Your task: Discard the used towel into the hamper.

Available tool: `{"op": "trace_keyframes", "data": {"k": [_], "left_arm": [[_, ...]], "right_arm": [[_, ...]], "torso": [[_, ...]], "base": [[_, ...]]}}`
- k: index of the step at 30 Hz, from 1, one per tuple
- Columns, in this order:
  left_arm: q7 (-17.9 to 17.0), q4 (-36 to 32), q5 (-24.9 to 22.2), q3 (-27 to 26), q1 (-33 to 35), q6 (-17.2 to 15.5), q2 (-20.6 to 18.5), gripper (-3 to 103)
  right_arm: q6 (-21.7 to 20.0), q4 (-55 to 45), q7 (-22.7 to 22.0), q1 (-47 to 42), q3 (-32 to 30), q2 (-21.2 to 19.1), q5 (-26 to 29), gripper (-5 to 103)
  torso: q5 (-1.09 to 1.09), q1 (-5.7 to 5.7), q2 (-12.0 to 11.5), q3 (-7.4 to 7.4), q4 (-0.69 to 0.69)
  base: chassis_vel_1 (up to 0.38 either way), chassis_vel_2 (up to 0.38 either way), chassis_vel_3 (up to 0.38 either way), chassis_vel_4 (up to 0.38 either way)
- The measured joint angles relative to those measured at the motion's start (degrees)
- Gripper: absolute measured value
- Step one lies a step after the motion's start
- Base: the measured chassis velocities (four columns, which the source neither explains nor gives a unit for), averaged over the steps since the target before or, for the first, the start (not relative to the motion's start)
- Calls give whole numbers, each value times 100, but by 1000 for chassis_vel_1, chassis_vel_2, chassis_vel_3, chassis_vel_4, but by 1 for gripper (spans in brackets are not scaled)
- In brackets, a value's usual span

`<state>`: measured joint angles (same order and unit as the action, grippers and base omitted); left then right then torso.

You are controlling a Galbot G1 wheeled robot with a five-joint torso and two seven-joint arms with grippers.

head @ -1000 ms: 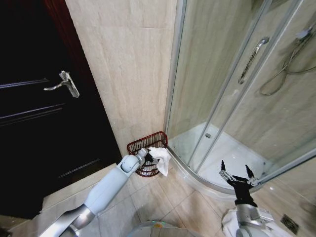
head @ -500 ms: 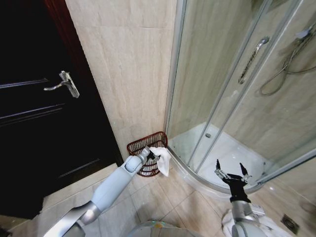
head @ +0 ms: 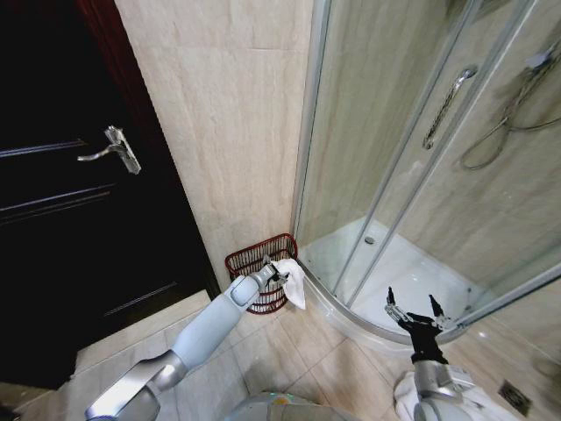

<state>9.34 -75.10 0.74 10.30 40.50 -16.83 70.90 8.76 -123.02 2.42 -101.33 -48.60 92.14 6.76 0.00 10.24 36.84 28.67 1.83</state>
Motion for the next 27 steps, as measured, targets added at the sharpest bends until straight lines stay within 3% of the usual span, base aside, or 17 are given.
{"op": "trace_keyframes", "data": {"k": [3, 5, 7, 9, 16, 19, 22, 25, 26, 27], "left_arm": [[40, -30, -108, 10, -15, -20, -6, 103], [53, -42, -155, 13, -35, -22, -14, 100], [75, -48, -237, 17, -72, -22, -26, 90], [79, -48, -256, 22, -82, -22, -34, 90], [67, -17, -300, 12, -95, -19, -53, 57], [66, -41, -316, -6, -76, -28, -70, 52], [69, -79, -336, -58, -66, -32, -90, 35], [72, -94, -341, -78, -60, -33, -95, 30], [73, -112, -354, -93, -45, -36, -94, 20], [73, -112, -354, -93, -45, -36, -94, 20]], "right_arm": [[-2, 13, -9, 26, 5, 0, -10, 100], [-4, 13, -14, 31, 11, 0, -19, 100], [-9, 13, -36, 40, 27, 0, -47, 100], [-10, 14, -40, 43, 29, 0, -55, 100], [-28, 34, -55, 56, 29, 0, -81, 100], [-32, 45, -63, 64, 29, 0, -81, 100], [-38, 46, -70, 69, 51, 0, -87, 100], [-39, 40, -71, 70, 52, 0, -91, 100], [-39, 34, -74, 65, 50, 0, -91, 100], [-39, 34, -74, 65, 50, 0, -91, 100]], "torso": [[0, 0, 0, 0, 0], [0, 0, 0, 0, 0], [0, 0, 0, 0, 0], [0, 0, 0, 0, 0], [-1, 0, 0, 0, 0], [-1, 0, 0, 0, 0], [-1, 0, 0, 0, 0], [-1, 0, 0, 0, 0], [0, 0, 0, 0, 0], [0, 0, 0, 0, 0]], "base": [[0, 0, 0, 0], [0, 0, 0, 0], [0, 0, 0, 0], [0, 0, 0, 0], [0, 0, 0, 0], [0, 0, 0, 0], [0, 0, 0, 0], [0, 0, 0, 0], [0, 0, 0, 0], [0, 0, 0, 0]]}}
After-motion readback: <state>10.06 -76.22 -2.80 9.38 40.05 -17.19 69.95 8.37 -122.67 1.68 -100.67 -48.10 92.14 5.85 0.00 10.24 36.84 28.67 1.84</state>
